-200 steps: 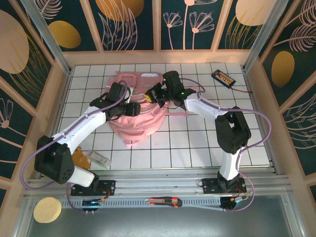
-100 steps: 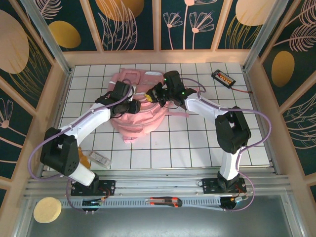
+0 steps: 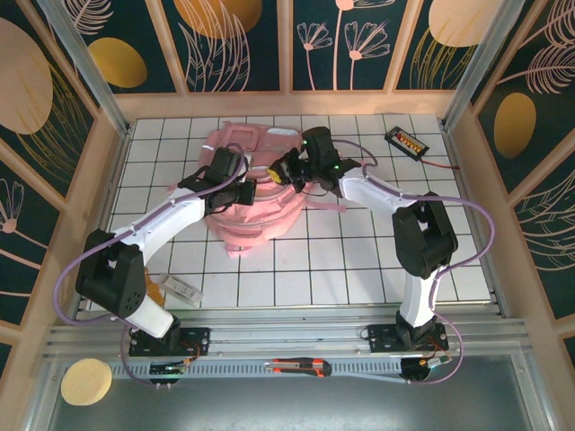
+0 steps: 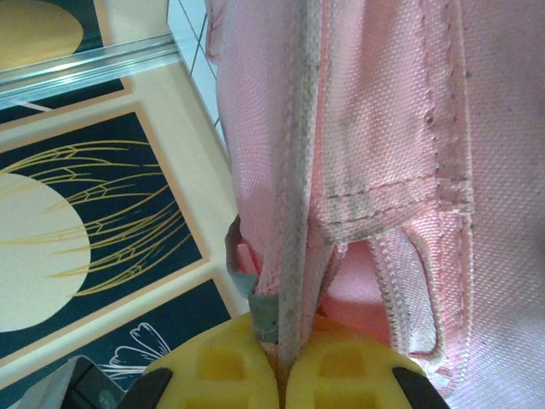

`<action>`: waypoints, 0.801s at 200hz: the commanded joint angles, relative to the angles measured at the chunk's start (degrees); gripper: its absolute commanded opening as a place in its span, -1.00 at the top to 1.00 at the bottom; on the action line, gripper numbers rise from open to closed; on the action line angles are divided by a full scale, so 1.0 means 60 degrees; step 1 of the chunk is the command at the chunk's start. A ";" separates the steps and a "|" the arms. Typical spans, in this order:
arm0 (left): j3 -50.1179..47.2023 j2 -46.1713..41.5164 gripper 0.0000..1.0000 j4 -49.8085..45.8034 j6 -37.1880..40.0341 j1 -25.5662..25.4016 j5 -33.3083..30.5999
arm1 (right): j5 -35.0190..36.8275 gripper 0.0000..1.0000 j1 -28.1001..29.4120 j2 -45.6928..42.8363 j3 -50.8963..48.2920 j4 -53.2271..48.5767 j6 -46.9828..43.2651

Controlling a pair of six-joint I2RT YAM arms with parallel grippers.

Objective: Pack the student bag

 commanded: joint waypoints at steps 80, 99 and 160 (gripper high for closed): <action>-0.0582 -0.1057 1.00 -0.0274 0.0401 0.1260 -0.1821 | -0.1516 1.00 -0.0327 -0.0750 -0.0004 -0.1643 -0.2075; -0.0529 -0.1085 1.00 -0.0412 0.0668 0.1377 -0.1884 | -0.1501 1.00 -0.0622 -0.0751 0.0125 -0.2035 -0.2433; -0.0677 -0.1322 1.00 -0.0528 0.1081 0.1881 -0.1957 | -0.1657 1.00 -0.1363 -0.0656 0.0560 -0.3719 -0.4148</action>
